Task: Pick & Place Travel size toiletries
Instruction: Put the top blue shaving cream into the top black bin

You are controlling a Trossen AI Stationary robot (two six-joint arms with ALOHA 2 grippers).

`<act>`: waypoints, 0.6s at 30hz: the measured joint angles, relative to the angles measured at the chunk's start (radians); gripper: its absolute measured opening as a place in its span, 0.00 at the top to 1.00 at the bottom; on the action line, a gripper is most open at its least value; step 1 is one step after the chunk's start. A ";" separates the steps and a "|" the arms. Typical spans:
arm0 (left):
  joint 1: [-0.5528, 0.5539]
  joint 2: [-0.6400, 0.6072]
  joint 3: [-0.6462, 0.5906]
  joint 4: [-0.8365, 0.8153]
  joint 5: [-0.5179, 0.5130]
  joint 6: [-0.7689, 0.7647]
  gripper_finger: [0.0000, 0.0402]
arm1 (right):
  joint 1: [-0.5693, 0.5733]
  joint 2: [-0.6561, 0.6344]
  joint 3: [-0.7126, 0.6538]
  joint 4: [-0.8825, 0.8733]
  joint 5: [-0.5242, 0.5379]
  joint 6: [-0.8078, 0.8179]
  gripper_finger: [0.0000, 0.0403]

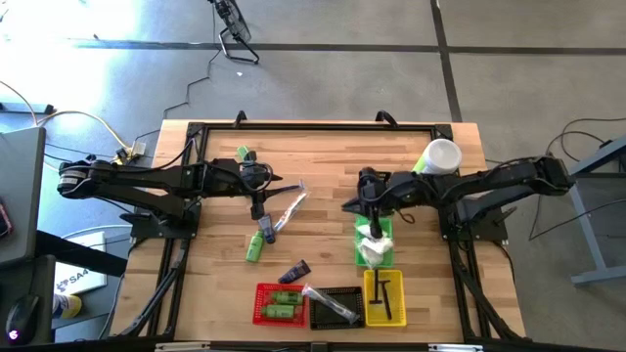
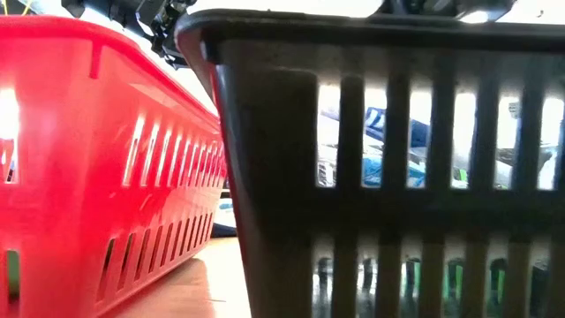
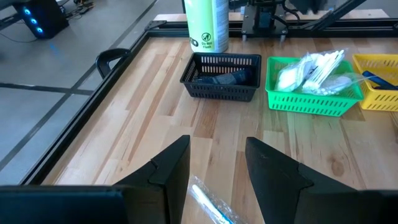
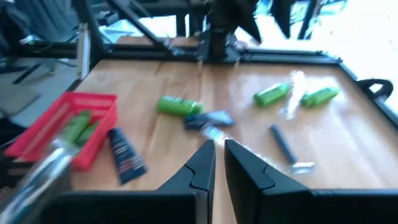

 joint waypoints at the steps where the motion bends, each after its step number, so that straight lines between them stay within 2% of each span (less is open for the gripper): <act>1: 0.000 0.000 0.000 0.000 0.000 0.000 0.63 | -0.012 0.000 0.000 0.012 0.000 -0.015 0.93; 12: 0.000 0.000 0.000 -0.038 0.000 -0.009 0.63 | -0.122 0.000 0.000 0.068 0.007 -0.089 0.94; 18: 0.000 0.000 0.000 -0.080 0.000 -0.081 0.63 | -0.172 0.005 0.000 0.066 0.007 -0.089 0.94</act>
